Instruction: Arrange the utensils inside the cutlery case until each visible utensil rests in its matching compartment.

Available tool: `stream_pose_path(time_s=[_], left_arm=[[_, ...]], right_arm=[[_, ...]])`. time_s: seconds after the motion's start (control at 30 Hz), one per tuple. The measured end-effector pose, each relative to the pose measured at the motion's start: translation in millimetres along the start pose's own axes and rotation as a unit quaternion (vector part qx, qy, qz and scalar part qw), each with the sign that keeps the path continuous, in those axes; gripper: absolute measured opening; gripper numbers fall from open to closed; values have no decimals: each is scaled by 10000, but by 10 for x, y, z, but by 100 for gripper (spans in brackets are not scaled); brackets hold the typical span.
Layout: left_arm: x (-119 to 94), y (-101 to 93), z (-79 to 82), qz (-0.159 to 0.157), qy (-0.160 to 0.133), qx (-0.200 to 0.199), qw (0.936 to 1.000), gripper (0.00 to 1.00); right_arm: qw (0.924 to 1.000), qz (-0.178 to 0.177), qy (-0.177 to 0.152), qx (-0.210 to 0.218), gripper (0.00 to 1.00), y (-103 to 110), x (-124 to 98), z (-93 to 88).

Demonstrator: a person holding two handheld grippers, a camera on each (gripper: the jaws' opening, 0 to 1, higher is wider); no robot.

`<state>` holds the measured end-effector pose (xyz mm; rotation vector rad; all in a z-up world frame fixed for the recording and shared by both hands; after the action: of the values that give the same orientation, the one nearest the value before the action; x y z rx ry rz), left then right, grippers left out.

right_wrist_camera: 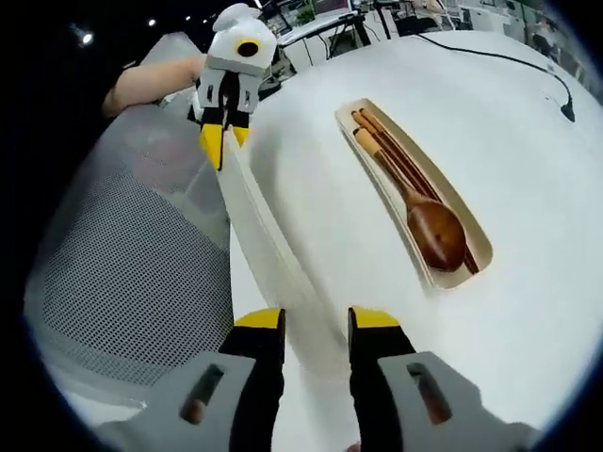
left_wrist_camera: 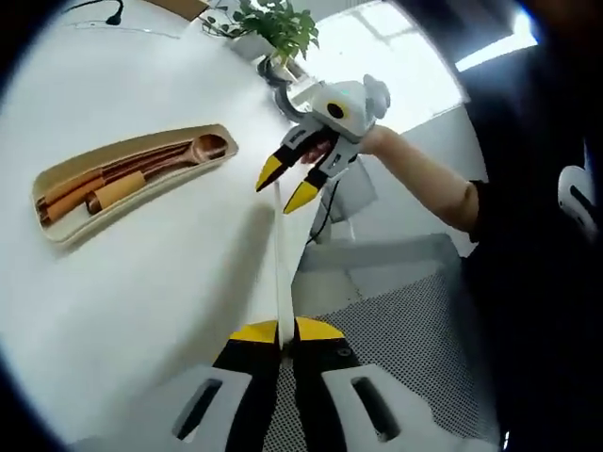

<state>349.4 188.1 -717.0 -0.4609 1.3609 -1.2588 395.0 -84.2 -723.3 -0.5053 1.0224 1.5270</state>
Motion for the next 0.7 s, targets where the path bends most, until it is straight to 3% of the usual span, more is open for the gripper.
stream_pose_path(time_s=[0.27,0.4,0.6,0.7], left_arm=[[19,30,-27,-206,-35,-295,9993,4],[13,48,-36,-333,-46,-676,9971,4],[15,76,-49,-464,-82,-966,9942,4],[26,88,-57,-443,-98,-1067,9933,4]], right_arm=[[9970,-549,20,-540,43,94,12,59],[9926,-859,21,-862,48,199,29,88],[9726,-1401,544,-1773,54,351,154,120],[9556,-1609,822,-2329,57,415,230,155]])
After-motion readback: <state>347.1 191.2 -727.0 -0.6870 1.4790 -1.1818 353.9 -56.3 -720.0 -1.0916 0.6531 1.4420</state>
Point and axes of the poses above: the point that each gripper's makers call its tool centre point, and the gripper's own axes: x roughly forward along the fingers, y roughly to its left, z roughly out of its top, the point moved 10 cm from there along -x, roughly backward along the fingers, and after that the axes turned 9 degrees about -x, right-handed, at the moved point
